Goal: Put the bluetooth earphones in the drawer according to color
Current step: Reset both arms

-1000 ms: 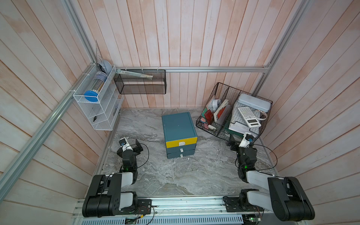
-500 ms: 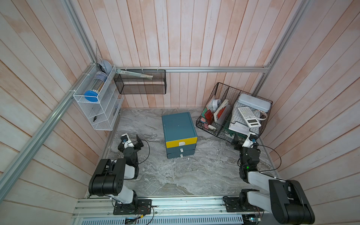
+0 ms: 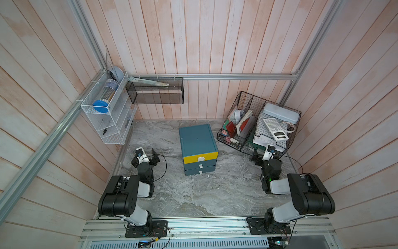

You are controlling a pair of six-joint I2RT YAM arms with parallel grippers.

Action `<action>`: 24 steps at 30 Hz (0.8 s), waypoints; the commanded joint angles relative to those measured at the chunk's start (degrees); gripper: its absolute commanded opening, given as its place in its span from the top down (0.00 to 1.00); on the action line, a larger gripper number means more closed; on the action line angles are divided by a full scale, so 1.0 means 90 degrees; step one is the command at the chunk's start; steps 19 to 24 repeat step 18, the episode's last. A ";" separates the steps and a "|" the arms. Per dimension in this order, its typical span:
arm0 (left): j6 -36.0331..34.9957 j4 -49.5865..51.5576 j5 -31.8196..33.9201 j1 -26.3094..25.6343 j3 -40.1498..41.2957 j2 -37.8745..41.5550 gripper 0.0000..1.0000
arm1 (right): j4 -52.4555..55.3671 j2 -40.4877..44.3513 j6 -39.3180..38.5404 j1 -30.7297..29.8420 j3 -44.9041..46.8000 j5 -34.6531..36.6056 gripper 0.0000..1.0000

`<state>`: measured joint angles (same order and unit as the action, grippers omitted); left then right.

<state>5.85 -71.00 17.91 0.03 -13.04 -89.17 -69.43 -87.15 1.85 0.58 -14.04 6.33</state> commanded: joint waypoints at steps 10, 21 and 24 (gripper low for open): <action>-0.0118 0.0196 0.0243 -0.0070 -0.0171 -0.0046 0.00 | -0.1047 -0.0261 -0.0174 -0.0065 0.0336 -0.0089 0.02; -0.0124 0.0204 0.0285 -0.0092 -0.0177 -0.0055 0.00 | -0.0928 -0.0267 -0.0148 -0.0055 0.0271 -0.0147 0.02; -0.0124 0.0204 0.0285 -0.0092 -0.0177 -0.0055 0.00 | -0.0928 -0.0267 -0.0148 -0.0055 0.0271 -0.0147 0.02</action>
